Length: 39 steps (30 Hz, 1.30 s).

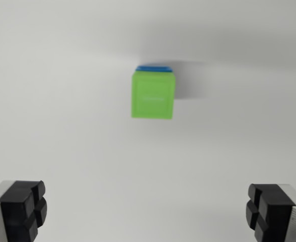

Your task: Stack cube

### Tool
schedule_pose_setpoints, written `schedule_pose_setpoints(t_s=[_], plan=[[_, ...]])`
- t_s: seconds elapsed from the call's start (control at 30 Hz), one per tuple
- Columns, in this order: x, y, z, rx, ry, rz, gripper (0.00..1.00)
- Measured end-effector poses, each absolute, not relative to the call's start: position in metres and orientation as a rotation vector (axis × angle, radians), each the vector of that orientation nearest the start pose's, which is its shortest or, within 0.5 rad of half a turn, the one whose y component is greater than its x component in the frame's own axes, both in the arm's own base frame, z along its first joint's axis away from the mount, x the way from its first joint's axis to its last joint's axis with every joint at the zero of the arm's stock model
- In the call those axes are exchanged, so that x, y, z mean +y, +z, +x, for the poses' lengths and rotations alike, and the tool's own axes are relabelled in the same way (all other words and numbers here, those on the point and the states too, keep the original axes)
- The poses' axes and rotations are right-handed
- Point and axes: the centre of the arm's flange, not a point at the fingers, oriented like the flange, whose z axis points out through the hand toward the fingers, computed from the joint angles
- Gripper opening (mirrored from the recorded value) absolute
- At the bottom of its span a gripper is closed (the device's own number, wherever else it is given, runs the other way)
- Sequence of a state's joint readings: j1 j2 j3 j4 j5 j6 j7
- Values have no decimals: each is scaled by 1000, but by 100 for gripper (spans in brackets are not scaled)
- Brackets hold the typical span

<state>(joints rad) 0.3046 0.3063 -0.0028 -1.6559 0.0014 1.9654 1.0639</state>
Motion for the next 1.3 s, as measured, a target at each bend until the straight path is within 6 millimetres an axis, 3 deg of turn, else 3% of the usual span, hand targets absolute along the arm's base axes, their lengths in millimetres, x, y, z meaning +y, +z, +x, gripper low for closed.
schedule_pose_setpoints(t_s=[0.57,1.3], plan=[[193,465,619,1169,-3,-2914,100],[193,467,619,1169,-3,-2913,100]])
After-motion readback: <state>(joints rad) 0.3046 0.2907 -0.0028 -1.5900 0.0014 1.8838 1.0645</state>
